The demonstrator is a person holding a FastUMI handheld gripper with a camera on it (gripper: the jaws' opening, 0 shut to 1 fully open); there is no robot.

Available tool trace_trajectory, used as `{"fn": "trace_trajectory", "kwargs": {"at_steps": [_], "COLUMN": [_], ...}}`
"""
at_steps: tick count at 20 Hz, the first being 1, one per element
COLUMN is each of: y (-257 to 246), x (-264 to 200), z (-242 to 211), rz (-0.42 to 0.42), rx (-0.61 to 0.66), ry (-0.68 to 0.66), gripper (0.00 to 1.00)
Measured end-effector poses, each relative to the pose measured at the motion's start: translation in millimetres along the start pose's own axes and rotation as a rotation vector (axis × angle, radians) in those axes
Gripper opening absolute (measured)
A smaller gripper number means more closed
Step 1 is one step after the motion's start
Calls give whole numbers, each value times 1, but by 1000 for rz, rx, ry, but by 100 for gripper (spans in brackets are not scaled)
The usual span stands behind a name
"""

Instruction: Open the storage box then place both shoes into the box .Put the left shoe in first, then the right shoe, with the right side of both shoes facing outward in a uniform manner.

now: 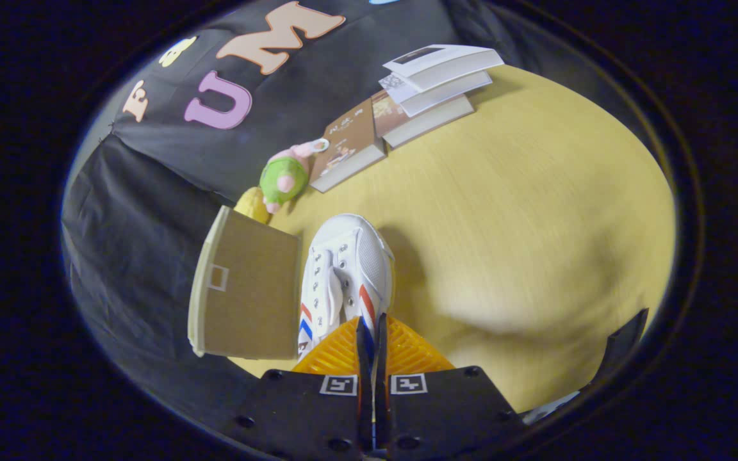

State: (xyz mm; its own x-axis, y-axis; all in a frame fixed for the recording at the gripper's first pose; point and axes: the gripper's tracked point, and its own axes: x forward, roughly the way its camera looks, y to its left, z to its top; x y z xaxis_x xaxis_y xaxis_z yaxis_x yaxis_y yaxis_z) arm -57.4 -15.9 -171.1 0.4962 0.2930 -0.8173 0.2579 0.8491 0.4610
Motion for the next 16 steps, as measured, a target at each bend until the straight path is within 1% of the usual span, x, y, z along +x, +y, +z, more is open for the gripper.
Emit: {"fn": "trace_trajectory", "kwargs": {"at_steps": [2,7,11,13,16], "y": [35,128,207,236,261], "x": [-12,-30,-25,-12,21], "z": [12,36,34,27,20], "rz": [61,176,258,269,224], "rx": [0,-40,-87,-104,-133], "ry": [-22,-64,-45,-15,9], "gripper": [5,5,5,5,5]}}
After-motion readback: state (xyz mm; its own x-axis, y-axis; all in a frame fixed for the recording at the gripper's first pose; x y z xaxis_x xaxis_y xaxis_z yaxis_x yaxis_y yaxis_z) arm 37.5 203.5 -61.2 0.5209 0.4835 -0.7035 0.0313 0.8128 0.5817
